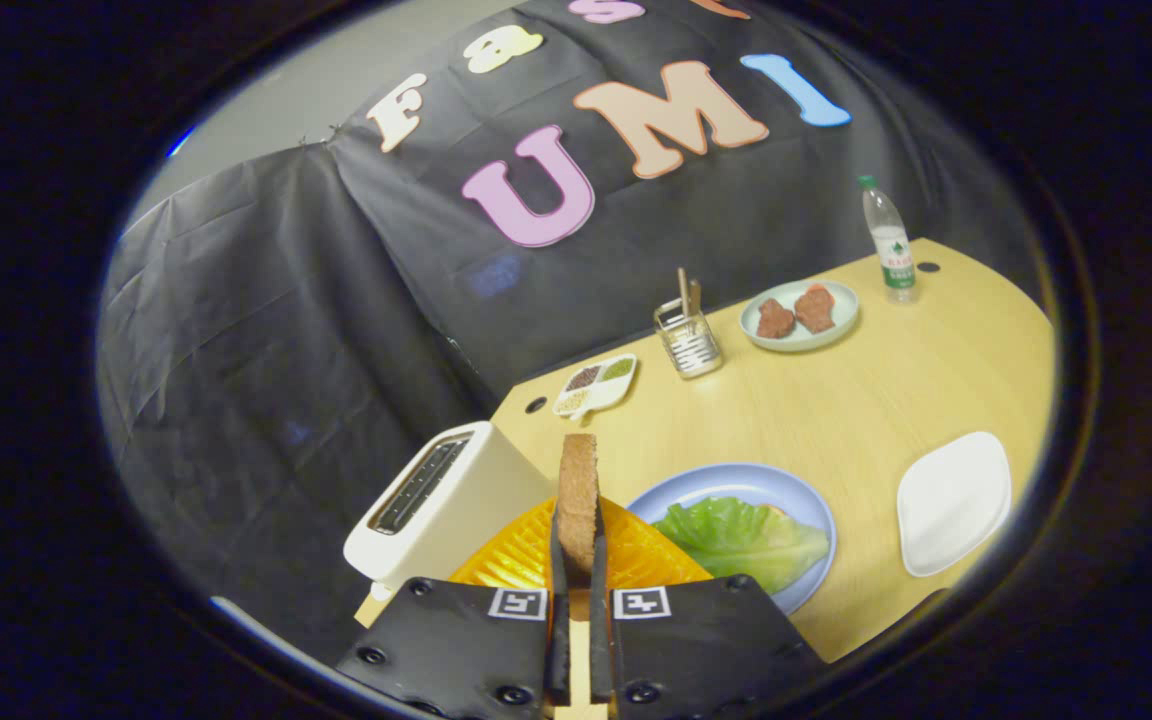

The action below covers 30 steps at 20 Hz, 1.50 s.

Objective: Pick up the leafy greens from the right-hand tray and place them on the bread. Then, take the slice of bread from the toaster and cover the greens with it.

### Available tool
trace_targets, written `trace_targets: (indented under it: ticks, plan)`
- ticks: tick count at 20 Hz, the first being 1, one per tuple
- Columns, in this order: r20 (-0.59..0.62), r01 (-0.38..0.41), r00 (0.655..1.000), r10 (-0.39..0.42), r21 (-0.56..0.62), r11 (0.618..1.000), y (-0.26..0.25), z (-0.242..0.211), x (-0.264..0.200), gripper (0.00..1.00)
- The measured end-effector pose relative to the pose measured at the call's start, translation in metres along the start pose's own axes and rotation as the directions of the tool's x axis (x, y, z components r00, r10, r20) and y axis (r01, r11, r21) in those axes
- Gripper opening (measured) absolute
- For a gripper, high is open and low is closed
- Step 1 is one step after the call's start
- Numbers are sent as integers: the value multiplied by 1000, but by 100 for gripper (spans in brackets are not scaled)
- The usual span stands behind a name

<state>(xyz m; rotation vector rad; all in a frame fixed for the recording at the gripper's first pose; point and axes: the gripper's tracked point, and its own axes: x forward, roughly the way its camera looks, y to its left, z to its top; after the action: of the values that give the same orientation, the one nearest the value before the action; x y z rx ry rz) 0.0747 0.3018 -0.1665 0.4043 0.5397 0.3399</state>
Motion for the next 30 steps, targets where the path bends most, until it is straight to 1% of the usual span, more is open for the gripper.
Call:
trace_targets:
  ticks: [5,7,11,14,17,19,22,23,25,28,29,30]
  plan:
    - [-51,39,998,-37,31,999,-39,-16,24,10]
    - [-63,75,995,-75,-1,997,-55,-20,30,10]
    - [-77,117,990,-121,-60,991,-78,-28,36,10]
    - [-75,130,988,-137,-92,987,-86,-33,39,12]
    - [-67,131,987,-143,-150,980,-92,-37,39,14]
    - [-59,126,989,-137,-162,979,-92,-36,37,19]
    - [-49,142,987,-154,-185,972,-99,-36,38,26]
    - [-37,163,984,-174,-208,965,-102,-36,37,28]
    - [-18,181,981,-192,-257,949,-107,-36,35,39]
    - [5,181,982,-187,-279,943,-106,-29,27,54]
    - [28,199,979,-200,-304,931,-109,-24,23,59]
    - [60,225,974,-218,-344,911,-115,-17,18,65]
